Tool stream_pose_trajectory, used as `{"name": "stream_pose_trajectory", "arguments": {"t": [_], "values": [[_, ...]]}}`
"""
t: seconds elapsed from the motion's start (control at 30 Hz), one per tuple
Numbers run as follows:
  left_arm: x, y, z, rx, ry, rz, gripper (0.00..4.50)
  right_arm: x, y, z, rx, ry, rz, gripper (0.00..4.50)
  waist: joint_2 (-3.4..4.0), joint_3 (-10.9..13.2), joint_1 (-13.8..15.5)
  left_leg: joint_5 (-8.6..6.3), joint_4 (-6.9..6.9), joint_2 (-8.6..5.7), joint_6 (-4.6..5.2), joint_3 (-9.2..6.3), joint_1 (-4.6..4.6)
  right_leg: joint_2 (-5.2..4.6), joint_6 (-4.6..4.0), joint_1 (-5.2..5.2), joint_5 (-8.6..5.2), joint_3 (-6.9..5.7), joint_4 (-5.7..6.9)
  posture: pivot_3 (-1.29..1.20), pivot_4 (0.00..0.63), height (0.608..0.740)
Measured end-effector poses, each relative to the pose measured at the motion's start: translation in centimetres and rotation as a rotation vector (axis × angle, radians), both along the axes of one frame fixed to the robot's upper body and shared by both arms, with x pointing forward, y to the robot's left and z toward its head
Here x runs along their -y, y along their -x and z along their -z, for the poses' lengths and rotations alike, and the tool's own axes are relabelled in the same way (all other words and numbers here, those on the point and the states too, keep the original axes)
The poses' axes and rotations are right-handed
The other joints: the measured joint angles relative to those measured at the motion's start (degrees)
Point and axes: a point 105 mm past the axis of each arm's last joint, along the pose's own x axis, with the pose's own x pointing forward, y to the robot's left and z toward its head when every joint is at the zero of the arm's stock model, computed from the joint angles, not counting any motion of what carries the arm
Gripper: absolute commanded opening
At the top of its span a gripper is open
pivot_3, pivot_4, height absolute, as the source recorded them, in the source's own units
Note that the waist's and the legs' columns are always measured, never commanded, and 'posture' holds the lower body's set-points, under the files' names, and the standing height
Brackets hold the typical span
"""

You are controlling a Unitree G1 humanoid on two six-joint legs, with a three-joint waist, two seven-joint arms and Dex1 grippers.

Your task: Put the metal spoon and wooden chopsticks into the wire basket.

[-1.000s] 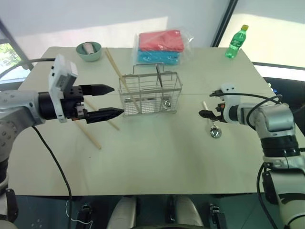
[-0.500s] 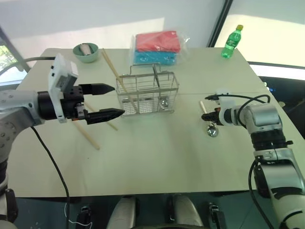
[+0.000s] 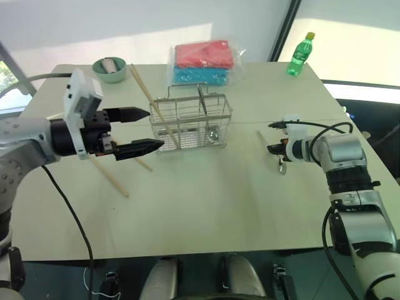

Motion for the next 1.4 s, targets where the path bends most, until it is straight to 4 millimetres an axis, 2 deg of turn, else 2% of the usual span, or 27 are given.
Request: {"name": "stream_pose_trajectory", "arguments": {"t": [0.07,0.2,0.3,0.4,0.5,0.57,0.7,0.77,0.93,1.1,1.23,1.33,1.4], "values": [[-0.1,-0.2,-0.2,0.010,0.004,-0.014,4.50,0.2,-0.7,-1.5,0.096,0.003,0.000,0.02,0.09,0.1,0.0,0.00,-0.02,0.00,0.00,0.01,-0.02,0.00,0.06,-0.03,0.03,0.00,0.01,0.00,0.150,0.667],[-0.1,-0.5,-0.6,0.034,0.019,-0.028,4.50,-1.0,-1.6,-7.7,0.394,-0.068,-0.038,0.02,0.16,0.1,0.0,0.00,-0.08,0.01,-0.01,0.00,-0.02,0.02,0.11,-0.05,0.06,-0.01,0.03,0.00,0.150,0.667],[-0.3,-0.9,-0.6,0.034,0.031,-0.046,4.50,-3.6,-1.2,-13.3,0.622,-0.178,-0.117,0.02,0.16,0.1,-0.1,0.00,-0.09,0.04,-0.01,0.00,-0.01,0.06,0.12,-0.06,0.06,-0.01,0.04,0.00,0.150,0.667],[-0.4,-1.1,-0.6,0.038,0.040,-0.061,4.50,-6.3,-0.5,-17.4,0.763,-0.309,-0.176,0.02,0.16,0.1,0.0,0.01,-0.08,0.04,-0.01,-0.03,0.00,0.06,0.11,-0.05,0.06,-0.01,0.07,0.00,0.150,0.667],[-0.5,-1.4,-0.7,0.042,0.047,-0.075,4.50,-8.6,-0.2,-20.1,0.835,-0.446,-0.200,0.02,0.18,0.1,0.0,0.02,-0.06,0.03,-0.03,-0.04,0.00,0.06,0.10,-0.05,0.06,-0.01,0.09,0.00,0.150,0.667],[-0.6,-1.5,-0.9,0.049,0.051,-0.079,4.50,-10.3,0.0,-21.0,0.851,-0.523,-0.230,0.02,0.17,0.1,0.1,0.03,-0.05,0.02,-0.05,-0.07,0.01,0.06,0.09,-0.10,0.06,-0.01,0.13,0.00,0.150,0.667],[-0.7,-1.8,-1.7,0.072,0.060,-0.095,4.50,-13.3,0.1,-20.5,0.851,-0.566,-0.273,0.02,0.14,0.1,0.0,0.03,-0.05,-0.03,-0.04,-0.05,0.01,0.04,0.10,-0.38,0.06,0.03,0.32,0.00,0.150,0.667],[-0.7,-1.8,-1.8,0.076,0.061,-0.101,4.50,-14.5,0.0,-19.4,0.839,-0.563,-0.292,0.02,0.08,0.1,0.0,0.03,-0.04,-0.06,-0.04,-0.02,-0.01,-0.01,0.10,-0.51,0.06,0.07,0.74,0.00,0.150,0.667],[-0.8,-1.8,-1.8,0.080,0.064,-0.113,4.50,-16.5,-0.1,-16.3,0.816,-0.533,-0.319,0.02,0.06,0.1,-0.2,0.03,-0.08,-0.04,-0.04,-0.02,-0.03,0.03,0.09,-0.55,0.05,0.08,0.88,0.00,0.150,0.667],[-1.1,-1.6,-2.3,0.101,0.070,-0.125,4.50,-17.1,-0.8,-14.2,0.840,-0.537,-0.283,0.02,0.11,0.1,-0.3,0.05,-0.04,-0.02,-0.06,-0.04,0.03,0.07,0.09,-0.59,0.04,0.08,0.86,0.00,0.150,0.667],[-1.1,-1.6,-2.3,0.103,0.070,-0.133,4.50,-17.5,-1.3,-13.3,0.849,-0.561,-0.259,0.02,0.15,0.1,-0.3,0.06,-0.04,-0.02,-0.09,-0.06,0.03,0.08,0.09,-0.60,0.04,0.08,0.87,0.00,0.150,0.667],[-1.1,-1.7,-2.3,0.105,0.071,-0.140,4.50,-17.5,-1.6,-12.9,0.857,-0.571,-0.242,1.04,0.17,0.1,-0.3,0.06,-0.04,-0.03,-0.09,-0.06,0.03,0.08,0.09,-0.59,0.05,0.09,0.87,0.00,0.150,0.667],[-1.1,-1.7,-2.3,0.106,0.072,-0.142,4.50,-17.4,-1.7,-12.4,0.852,-0.576,-0.227,2.02,0.20,0.2,-0.3,0.06,-0.04,-0.03,-0.09,-0.06,0.03,0.08,0.09,-0.58,0.05,0.10,0.87,0.00,0.150,0.667]]}}
